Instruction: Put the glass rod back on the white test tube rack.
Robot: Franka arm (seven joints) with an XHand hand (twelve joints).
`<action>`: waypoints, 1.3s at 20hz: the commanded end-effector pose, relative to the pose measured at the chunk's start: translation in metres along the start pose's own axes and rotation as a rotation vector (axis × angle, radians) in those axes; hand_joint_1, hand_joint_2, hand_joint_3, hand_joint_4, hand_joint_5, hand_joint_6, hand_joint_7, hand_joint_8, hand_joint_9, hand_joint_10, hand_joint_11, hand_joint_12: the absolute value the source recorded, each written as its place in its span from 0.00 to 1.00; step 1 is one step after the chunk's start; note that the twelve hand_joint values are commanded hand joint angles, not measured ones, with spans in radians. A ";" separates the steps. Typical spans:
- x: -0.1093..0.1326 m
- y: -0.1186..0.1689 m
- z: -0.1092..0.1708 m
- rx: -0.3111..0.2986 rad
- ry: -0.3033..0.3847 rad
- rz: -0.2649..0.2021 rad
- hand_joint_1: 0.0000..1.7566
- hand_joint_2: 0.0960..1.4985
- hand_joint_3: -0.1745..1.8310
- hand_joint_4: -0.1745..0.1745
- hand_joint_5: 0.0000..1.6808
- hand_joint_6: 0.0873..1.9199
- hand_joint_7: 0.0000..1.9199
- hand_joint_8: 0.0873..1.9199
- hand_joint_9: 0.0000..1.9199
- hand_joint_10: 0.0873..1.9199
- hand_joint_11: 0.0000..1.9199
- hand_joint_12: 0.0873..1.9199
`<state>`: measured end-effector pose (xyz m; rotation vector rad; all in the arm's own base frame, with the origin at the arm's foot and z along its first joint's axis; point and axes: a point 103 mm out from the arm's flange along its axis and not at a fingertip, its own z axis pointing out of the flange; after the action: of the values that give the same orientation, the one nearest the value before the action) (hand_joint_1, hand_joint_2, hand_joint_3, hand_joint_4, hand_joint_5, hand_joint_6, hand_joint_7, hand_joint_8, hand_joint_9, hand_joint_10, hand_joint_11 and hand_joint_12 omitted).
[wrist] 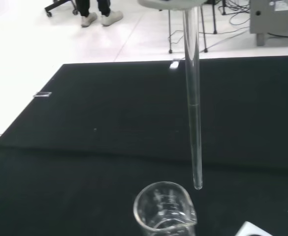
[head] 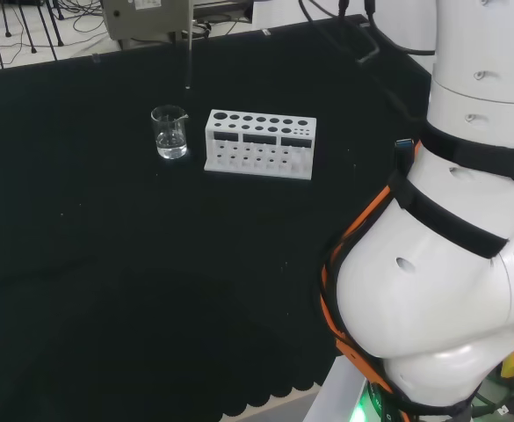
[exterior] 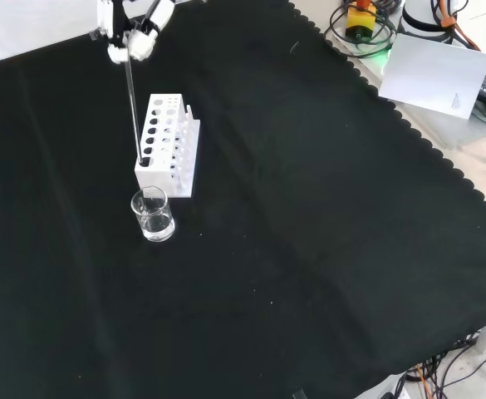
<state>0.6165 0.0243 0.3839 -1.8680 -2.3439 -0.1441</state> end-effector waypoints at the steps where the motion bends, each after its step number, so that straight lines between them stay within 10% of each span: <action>1: -0.031 -0.015 -0.004 -0.009 0.000 0.050 0.75 0.68 0.05 0.00 0.79 0.00 0.64 0.44 0.91 0.24 0.85 0.41; 26: -0.069 -0.051 0.001 -0.009 -0.009 0.128 0.75 0.68 0.05 0.00 0.79 0.00 0.64 0.44 0.91 0.25 0.85 0.42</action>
<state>0.5894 -0.0522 0.3777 -2.0222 -2.2198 -0.1479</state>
